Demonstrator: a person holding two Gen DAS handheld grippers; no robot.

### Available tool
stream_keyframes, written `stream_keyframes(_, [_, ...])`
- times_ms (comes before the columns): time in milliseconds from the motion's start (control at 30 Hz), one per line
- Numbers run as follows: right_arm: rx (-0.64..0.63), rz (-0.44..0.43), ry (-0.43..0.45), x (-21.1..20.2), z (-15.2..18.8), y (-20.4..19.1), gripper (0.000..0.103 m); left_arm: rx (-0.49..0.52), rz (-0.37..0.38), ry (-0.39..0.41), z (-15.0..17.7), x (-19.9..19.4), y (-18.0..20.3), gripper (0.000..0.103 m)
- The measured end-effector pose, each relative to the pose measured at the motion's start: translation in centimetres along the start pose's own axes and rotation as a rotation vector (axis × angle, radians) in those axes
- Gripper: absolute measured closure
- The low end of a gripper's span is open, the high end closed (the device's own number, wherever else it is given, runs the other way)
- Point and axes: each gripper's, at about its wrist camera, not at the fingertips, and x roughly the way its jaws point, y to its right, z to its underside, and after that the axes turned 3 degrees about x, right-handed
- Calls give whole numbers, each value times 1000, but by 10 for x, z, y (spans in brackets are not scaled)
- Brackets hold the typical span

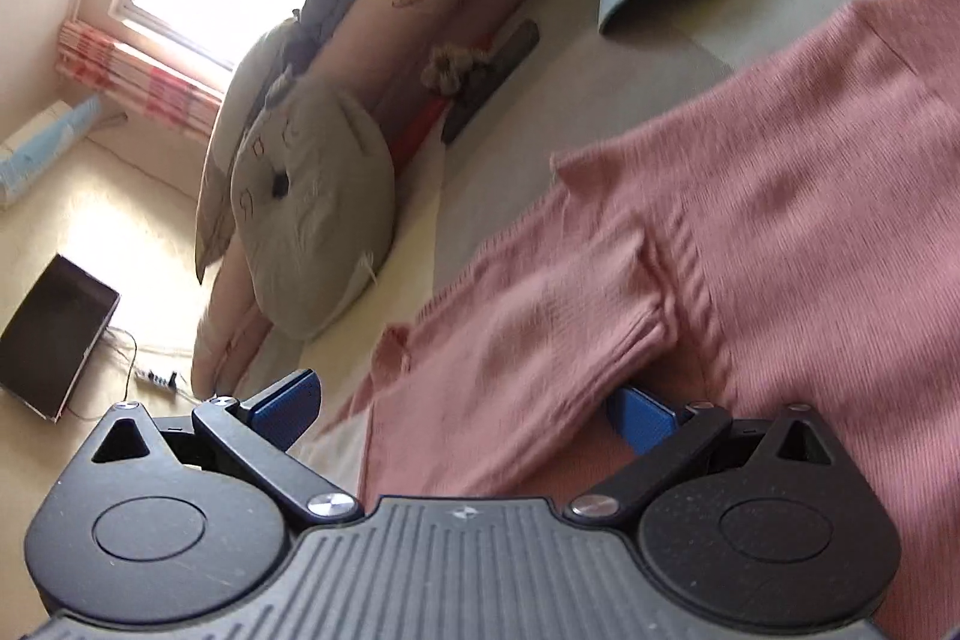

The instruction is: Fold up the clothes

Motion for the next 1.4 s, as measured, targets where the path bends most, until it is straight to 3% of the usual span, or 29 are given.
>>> stream_keyframes(167, [58, -80, 16, -7, 10, 2, 0, -3, 17, -14, 6, -4, 0, 1])
stream_keyframes(233, [6, -54, 20, -3, 11, 1, 0, -13, 20, -22, 8, -3, -2, 1])
stream_keyframes(367, [33, -32, 85, 5, -3, 6, 1, -23, 4, -18, 9, -5, -5, 1])
stream_keyframes(400, [35, -31, 110, 5, -3, 9, 5, -30, 8, -15, 10, -6, -7, 1])
stream_keyframes(467, [14, 10, 159, 1, 6, 14, 25, -48, 9, -11, 12, -7, -10, 1])
stream_keyframes(533, [-26, 61, 190, -1, 14, 23, 68, -72, 5, -17, 15, -7, -15, 1])
stream_keyframes(600, [47, 49, 185, -5, 10, 38, 96, -84, 9, -24, 16, -5, -17, 1])
stream_keyframes(667, [110, 43, 179, -8, 6, 50, 96, -86, 10, -25, 17, -5, -17, 1])
stream_keyframes(767, [78, 107, 157, -2, 4, 39, 95, -85, 12, -26, 18, -4, -17, 1])
stream_keyframes(900, [143, 121, 139, -4, 2, 33, 93, -82, 12, -20, 18, -7, -16, 1])
stream_keyframes(1067, [72, 144, 121, -26, 13, 10, 93, -97, 5, -19, 18, -7, -19, 1])
stream_keyframes(1233, [91, 141, 123, -42, 14, 0, 93, -95, 8, -17, 17, -7, -20, 1])
stream_keyframes(1400, [76, 228, 97, -41, 17, 3, 93, -92, 10, -19, 17, -5, -21, 1])
